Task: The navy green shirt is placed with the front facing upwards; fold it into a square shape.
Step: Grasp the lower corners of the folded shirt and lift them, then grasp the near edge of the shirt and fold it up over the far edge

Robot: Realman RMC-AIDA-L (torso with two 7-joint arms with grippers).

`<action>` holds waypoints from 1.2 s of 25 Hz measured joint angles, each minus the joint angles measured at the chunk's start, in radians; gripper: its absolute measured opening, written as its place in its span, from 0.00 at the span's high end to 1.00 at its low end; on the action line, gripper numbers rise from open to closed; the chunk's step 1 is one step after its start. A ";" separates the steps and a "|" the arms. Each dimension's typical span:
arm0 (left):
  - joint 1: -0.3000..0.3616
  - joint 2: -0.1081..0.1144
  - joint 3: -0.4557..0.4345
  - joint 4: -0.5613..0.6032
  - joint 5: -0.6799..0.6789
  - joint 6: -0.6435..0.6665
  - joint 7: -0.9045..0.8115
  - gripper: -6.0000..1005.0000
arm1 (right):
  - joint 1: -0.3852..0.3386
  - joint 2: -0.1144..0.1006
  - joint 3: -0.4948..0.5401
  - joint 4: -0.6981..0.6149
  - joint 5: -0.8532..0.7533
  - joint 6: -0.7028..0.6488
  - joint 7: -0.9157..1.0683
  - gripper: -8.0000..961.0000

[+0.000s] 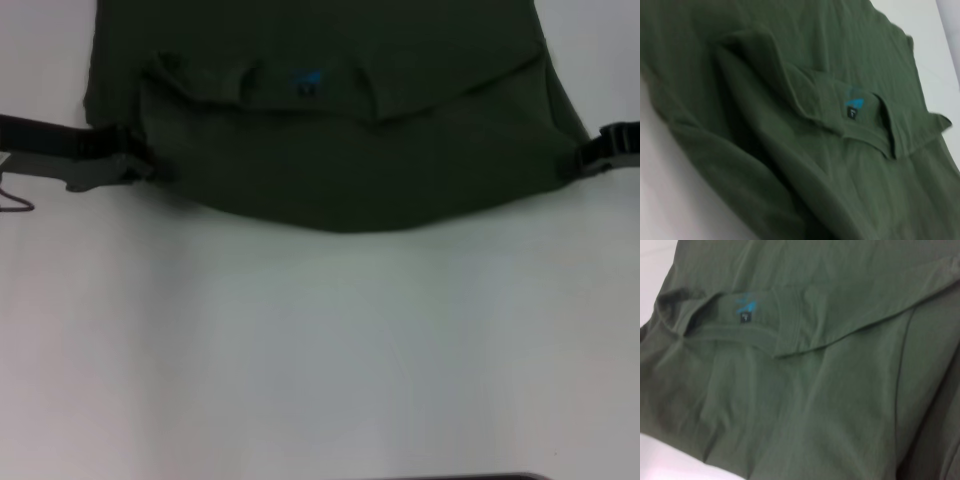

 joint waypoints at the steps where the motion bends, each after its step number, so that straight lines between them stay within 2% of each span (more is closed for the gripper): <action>1: 0.002 0.003 0.000 -0.005 0.003 0.021 0.000 0.98 | 0.001 -0.004 0.000 -0.001 -0.010 -0.025 0.001 0.90; 5: 0.009 0.013 -0.003 -0.024 0.041 0.120 0.001 0.98 | 0.003 -0.010 -0.002 -0.013 -0.075 -0.108 0.010 0.90; 14: 0.025 0.010 -0.005 -0.047 0.191 0.304 -0.007 0.98 | -0.009 0.017 -0.009 -0.097 -0.197 -0.308 0.008 0.89; 16: 0.039 0.004 -0.003 -0.068 0.210 0.353 -0.010 0.98 | -0.017 0.025 -0.015 -0.112 -0.210 -0.351 0.007 0.88; 23: 0.097 -0.046 -0.007 -0.175 0.333 0.484 -0.023 0.98 | -0.050 0.068 -0.072 -0.121 -0.261 -0.446 -0.017 0.87; 26: 0.107 -0.053 -0.010 -0.183 0.353 0.500 -0.023 0.98 | -0.068 0.081 -0.096 -0.121 -0.266 -0.450 -0.018 0.87; 30: 0.112 -0.054 -0.011 -0.196 0.354 0.510 -0.024 0.98 | -0.075 0.081 -0.077 -0.128 -0.246 -0.450 -0.026 0.86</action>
